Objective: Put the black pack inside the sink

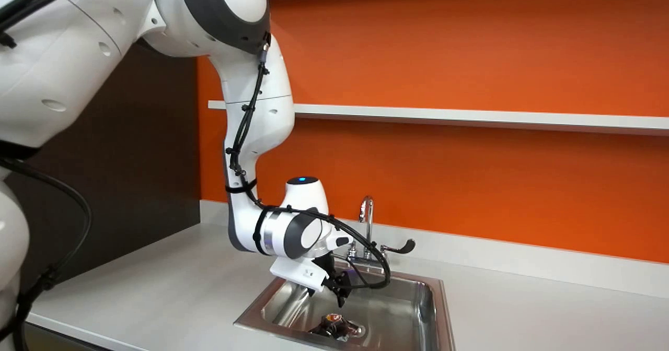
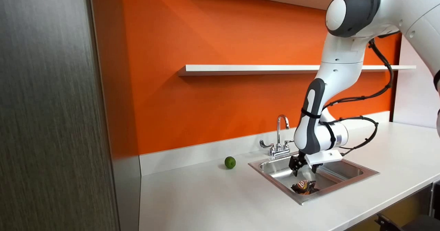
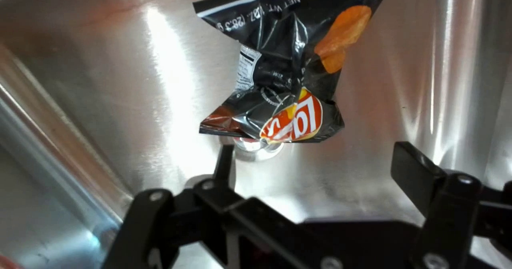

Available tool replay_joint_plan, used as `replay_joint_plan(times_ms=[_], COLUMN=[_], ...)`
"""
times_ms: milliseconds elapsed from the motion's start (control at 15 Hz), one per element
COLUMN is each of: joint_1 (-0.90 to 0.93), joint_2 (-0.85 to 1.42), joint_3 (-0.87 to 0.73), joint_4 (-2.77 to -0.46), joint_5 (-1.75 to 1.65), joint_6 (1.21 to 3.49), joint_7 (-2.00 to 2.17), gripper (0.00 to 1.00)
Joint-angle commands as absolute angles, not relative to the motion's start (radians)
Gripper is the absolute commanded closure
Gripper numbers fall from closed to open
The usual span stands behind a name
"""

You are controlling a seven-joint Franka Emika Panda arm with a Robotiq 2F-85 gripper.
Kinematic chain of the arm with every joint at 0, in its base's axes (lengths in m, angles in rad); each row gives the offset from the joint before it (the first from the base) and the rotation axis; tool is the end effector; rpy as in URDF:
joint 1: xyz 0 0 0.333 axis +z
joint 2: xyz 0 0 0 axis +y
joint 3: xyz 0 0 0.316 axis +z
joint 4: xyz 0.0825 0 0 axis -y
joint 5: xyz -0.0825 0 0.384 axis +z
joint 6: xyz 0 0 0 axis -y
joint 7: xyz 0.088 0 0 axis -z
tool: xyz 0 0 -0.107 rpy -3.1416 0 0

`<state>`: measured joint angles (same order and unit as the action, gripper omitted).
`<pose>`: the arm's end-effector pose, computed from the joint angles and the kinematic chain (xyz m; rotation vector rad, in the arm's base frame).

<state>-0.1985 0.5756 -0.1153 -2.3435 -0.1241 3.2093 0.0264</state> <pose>0.4983 -0.1532 0.1206 2.9898 -0.2811 0.4181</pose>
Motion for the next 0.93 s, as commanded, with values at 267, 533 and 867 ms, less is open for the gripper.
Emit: replay_joint_plan(times_ms=[267, 533, 867], joint_1=[-0.261, -0.194, -0.125], joint_2=[0.336, 0.201, 0.026], joint_3=[-0.011, -0.056, -0.12], joint_4=[-2.496, -2.576, -2.664], joint_5=[-0.122, -0.131, -0.22], joint_6=[3.081, 2.946, 2.734], joint_7=[-0.104, -0.136, -0.112], gripper=[0.0, 0.0, 0.0])
